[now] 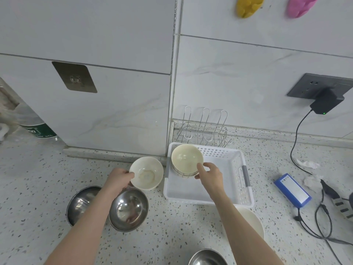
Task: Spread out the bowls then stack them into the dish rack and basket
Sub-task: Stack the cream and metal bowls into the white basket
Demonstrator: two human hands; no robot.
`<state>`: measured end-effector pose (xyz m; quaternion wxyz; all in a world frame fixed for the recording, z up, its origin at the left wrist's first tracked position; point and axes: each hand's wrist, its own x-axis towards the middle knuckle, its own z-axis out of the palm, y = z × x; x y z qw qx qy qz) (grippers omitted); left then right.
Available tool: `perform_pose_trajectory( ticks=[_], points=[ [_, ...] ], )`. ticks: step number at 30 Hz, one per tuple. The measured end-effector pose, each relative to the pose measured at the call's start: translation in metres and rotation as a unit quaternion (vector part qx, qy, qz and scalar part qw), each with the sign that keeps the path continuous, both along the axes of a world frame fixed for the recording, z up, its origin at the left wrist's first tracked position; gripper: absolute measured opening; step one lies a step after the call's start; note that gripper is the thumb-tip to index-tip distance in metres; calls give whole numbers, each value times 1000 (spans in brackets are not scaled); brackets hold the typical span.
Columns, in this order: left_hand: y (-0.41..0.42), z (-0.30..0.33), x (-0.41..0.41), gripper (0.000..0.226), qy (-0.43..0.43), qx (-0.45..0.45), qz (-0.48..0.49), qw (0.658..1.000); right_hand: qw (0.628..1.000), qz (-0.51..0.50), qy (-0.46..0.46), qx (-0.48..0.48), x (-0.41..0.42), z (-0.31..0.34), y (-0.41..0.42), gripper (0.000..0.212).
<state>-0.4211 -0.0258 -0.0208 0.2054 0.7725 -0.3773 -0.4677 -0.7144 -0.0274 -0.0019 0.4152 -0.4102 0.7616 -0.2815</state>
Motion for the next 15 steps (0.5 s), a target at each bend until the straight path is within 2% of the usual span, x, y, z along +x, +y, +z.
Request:
perform_pose_trajectory(
  ticks=[5, 11, 15],
  points=[
    [5, 11, -4, 7, 1, -24, 20, 1000, 1000, -13, 0, -12, -3, 6, 10, 50],
    [19, 36, -7, 15, -11, -96, 69, 993, 996, -49, -19, -66, -9, 17, 39, 42],
    [40, 47, -6, 5, 92, -93, 146, 981, 988, -109, -40, -98, -31, 24, 75, 38]
  ],
)
